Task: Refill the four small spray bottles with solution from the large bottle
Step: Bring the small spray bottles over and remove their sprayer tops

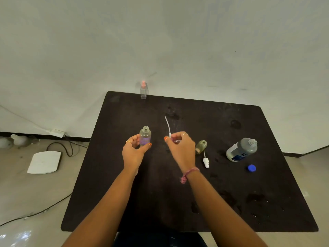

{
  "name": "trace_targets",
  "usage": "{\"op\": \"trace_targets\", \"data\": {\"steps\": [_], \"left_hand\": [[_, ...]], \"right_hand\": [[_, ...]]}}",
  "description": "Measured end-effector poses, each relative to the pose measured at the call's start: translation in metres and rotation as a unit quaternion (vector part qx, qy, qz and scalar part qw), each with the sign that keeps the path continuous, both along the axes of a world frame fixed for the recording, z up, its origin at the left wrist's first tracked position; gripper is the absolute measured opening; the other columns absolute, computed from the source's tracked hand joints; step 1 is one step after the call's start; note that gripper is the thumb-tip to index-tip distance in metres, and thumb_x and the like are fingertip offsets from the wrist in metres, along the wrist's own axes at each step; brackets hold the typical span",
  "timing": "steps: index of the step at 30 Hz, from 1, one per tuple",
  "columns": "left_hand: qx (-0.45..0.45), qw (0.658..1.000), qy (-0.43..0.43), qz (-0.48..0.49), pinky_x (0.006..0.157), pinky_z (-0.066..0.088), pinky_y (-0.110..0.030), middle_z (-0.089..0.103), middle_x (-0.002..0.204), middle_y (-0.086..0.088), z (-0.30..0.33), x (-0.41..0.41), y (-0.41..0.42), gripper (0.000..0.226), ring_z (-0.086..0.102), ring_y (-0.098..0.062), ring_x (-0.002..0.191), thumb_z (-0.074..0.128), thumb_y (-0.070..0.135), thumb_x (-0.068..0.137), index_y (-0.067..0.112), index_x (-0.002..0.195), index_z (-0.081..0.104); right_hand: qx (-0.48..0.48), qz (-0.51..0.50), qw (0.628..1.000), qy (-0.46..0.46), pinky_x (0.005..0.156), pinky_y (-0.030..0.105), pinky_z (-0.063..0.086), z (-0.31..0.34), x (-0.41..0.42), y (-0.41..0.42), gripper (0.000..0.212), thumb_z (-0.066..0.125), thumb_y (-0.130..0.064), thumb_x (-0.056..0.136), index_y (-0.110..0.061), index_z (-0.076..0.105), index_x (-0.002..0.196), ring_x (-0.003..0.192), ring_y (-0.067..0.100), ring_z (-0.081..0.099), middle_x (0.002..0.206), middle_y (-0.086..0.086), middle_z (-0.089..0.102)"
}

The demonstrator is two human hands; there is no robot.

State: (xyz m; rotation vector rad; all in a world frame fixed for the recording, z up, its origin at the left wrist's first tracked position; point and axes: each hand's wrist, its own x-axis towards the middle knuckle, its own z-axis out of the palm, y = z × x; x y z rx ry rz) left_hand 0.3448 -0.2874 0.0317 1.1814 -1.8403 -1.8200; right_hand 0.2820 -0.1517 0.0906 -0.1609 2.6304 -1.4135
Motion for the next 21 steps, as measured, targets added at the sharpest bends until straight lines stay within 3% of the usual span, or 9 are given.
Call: {"op": "trace_targets", "data": {"steps": [6,11,15,21], "left_hand": [[-0.034,0.997,-0.068,-0.026,0.086,0.048,-0.022,0.064,0.112,-0.001,-0.016,-0.003,0.007,0.057,0.06,-0.012,0.1,0.082,0.01,0.071,0.012,0.122,0.056],[-0.045,0.991,-0.106,-0.064,0.088,0.048,-0.024,0.064,0.114,-0.005,-0.028,-0.013,0.008,0.054,0.059,-0.012,0.101,0.081,0.006,0.072,0.01,0.119,0.055],[-0.053,0.986,-0.12,-0.1,0.085,0.046,-0.02,0.064,0.114,-0.006,-0.036,-0.022,0.006,0.048,0.058,-0.01,0.095,0.079,0.001,0.072,0.01,0.114,0.056],[-0.071,0.98,-0.138,-0.128,0.082,0.043,-0.018,0.064,0.114,-0.006,-0.05,-0.038,0.009,0.044,0.055,-0.007,0.094,0.078,0.001,0.073,0.01,0.112,0.058]], "right_hand": [[0.046,0.016,0.995,-0.082,0.084,0.036,0.051,-0.059,0.02,0.006,0.02,0.074,-0.033,0.078,-0.03,0.055,0.075,0.072,0.007,0.063,0.071,-0.009,0.064],[0.05,0.01,0.989,-0.137,0.081,0.009,0.044,-0.089,0.014,0.005,0.01,0.068,-0.019,0.085,-0.013,0.066,0.094,0.08,0.013,0.065,0.082,0.002,0.07],[0.079,0.019,0.986,-0.148,0.09,0.027,0.051,-0.099,0.01,-0.001,0.021,0.063,-0.015,0.088,-0.012,0.065,0.109,0.087,0.011,0.064,0.095,0.002,0.069],[0.115,0.007,0.981,-0.153,0.089,0.031,0.052,-0.104,0.004,-0.011,0.039,0.062,-0.025,0.09,-0.01,0.055,0.125,0.094,0.014,0.065,0.098,0.003,0.07]]}}
